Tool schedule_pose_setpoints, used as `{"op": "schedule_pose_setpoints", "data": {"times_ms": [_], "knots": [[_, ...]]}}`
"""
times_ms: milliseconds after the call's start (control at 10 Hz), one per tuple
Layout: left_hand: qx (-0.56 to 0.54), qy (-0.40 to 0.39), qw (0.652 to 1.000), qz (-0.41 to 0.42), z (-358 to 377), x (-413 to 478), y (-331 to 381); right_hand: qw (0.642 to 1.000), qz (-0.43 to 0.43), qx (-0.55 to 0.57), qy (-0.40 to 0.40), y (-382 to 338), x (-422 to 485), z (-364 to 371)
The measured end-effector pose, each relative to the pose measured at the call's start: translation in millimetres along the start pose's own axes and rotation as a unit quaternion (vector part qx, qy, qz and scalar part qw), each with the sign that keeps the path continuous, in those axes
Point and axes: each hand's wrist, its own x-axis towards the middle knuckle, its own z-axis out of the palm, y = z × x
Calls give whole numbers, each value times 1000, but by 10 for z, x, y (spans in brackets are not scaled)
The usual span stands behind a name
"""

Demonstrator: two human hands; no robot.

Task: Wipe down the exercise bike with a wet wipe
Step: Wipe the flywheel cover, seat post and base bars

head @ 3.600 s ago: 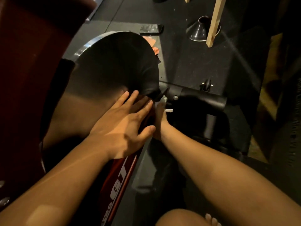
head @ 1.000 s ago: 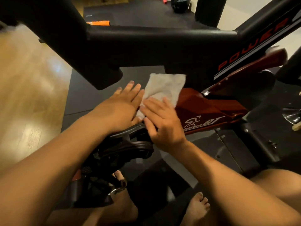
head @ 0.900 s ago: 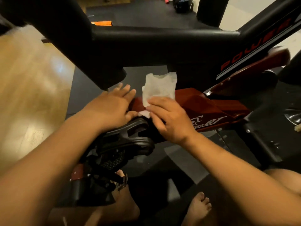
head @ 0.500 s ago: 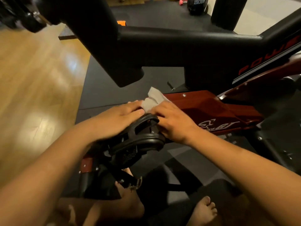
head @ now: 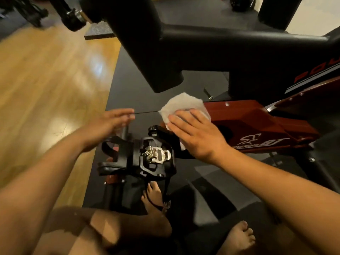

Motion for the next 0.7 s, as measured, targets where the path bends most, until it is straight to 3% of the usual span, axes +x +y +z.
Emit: {"op": "schedule_pose_setpoints", "data": {"times_ms": [100,200,300,400,500,600,700], "knots": [[46,-25,996,73,70,-451,960,990,136,-11,30,308,-237,-122],[208,-98,969,92,376,-450,1133,962,263,2,74,441,-428,-220],[475,-107,868,98,906,-244,1109,975,204,20,82,162,-247,-95],[580,-65,801,136,1331,-196,821,997,68,19,30,-48,-60,-6],[550,-48,818,161,1412,-179,683,986,156,-4,60,160,-281,-16],[553,-56,818,150,1381,-161,673,907,401,24,124,479,-697,72],[561,-59,813,143,1391,-171,677,708,649,192,203,660,-934,167]]}}
